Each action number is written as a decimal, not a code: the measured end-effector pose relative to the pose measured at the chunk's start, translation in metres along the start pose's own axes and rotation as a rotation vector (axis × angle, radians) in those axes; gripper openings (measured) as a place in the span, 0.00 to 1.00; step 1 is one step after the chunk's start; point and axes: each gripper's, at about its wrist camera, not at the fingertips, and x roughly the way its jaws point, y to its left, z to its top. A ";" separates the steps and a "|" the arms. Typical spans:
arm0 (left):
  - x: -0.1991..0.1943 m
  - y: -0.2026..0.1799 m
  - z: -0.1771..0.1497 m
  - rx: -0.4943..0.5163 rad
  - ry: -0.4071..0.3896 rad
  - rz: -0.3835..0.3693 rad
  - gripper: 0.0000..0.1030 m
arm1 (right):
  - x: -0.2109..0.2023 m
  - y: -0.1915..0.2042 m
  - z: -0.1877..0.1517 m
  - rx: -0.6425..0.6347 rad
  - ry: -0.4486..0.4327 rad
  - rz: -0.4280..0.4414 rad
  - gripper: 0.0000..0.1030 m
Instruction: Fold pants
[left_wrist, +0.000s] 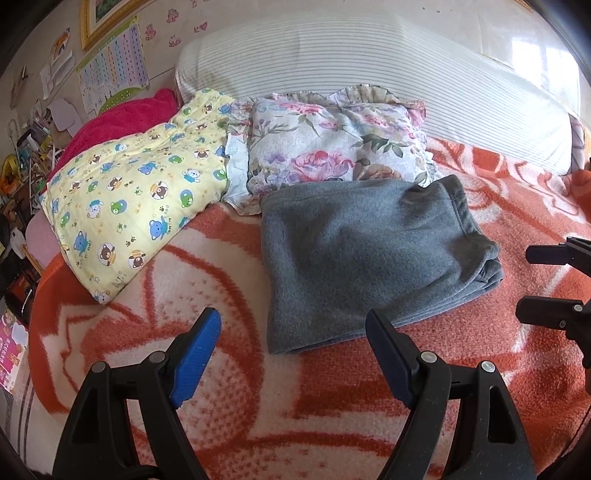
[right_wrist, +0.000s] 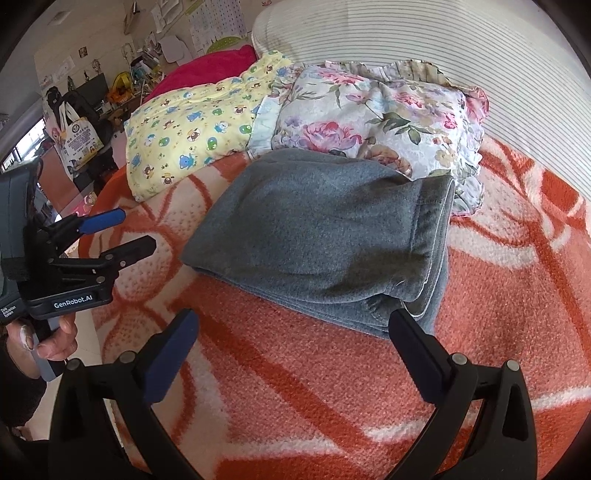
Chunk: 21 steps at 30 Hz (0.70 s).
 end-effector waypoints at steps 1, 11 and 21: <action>0.003 0.000 0.000 0.000 0.004 0.001 0.79 | 0.001 -0.001 0.000 0.004 0.001 0.000 1.00; 0.028 -0.005 0.003 -0.001 0.045 0.000 0.79 | 0.022 -0.016 0.001 0.035 0.039 0.011 1.00; 0.043 -0.008 0.006 0.004 0.069 -0.007 0.79 | 0.035 -0.024 0.001 0.048 0.054 0.029 1.00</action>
